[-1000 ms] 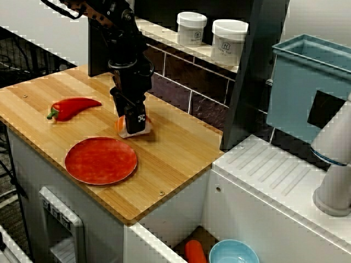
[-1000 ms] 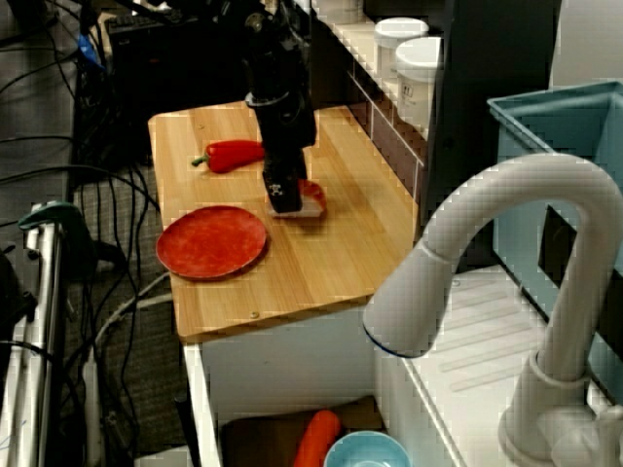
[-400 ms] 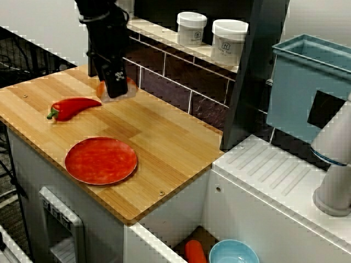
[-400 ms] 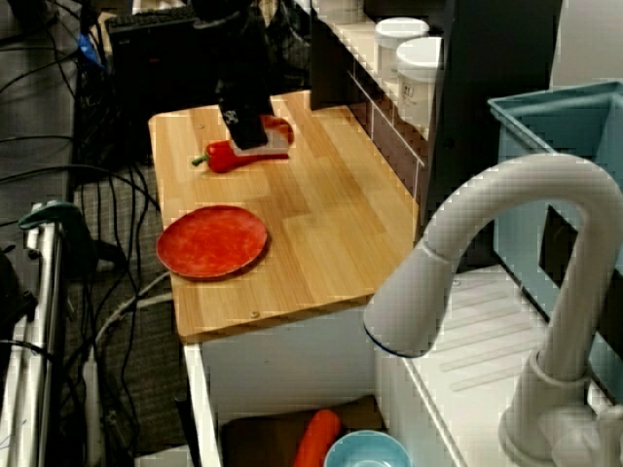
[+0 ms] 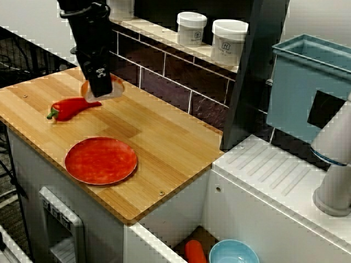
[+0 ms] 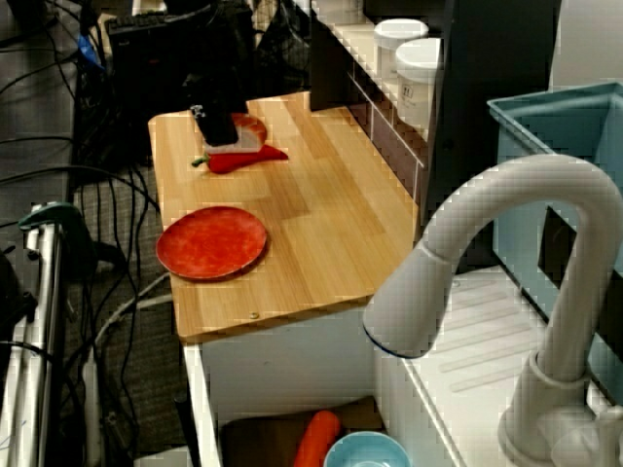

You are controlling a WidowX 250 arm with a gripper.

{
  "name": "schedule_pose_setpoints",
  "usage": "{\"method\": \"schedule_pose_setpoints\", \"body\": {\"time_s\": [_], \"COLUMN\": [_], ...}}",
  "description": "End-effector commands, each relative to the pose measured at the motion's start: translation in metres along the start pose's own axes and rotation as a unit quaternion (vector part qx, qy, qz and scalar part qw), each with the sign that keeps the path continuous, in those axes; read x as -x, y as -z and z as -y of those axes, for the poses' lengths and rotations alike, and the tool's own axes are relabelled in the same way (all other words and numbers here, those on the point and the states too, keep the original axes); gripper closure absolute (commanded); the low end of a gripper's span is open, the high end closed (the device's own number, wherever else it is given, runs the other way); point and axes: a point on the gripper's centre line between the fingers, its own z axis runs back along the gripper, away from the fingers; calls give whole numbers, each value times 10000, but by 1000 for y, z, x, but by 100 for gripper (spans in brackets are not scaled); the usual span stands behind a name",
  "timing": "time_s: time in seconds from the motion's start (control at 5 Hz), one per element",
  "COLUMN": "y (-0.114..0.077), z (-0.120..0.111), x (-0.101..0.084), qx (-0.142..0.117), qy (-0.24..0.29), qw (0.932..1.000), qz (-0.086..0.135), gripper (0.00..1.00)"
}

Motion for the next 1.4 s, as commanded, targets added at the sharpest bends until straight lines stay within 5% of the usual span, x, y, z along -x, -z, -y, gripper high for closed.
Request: {"method": "schedule_pose_setpoints", "body": {"time_s": [0.0, 0.6, 1.0, 1.2], "y": [-11, 32, 50, 50], "z": [18, 40, 39, 36], "x": [32, 44, 33, 32], "qx": [-130, -143, -248, -309], "qy": [494, 934, 876, 812], "qw": [9986, 9955, 9958, 9961], "qz": [129, -2, -107, -170], "gripper": [100, 100, 100, 0]}}
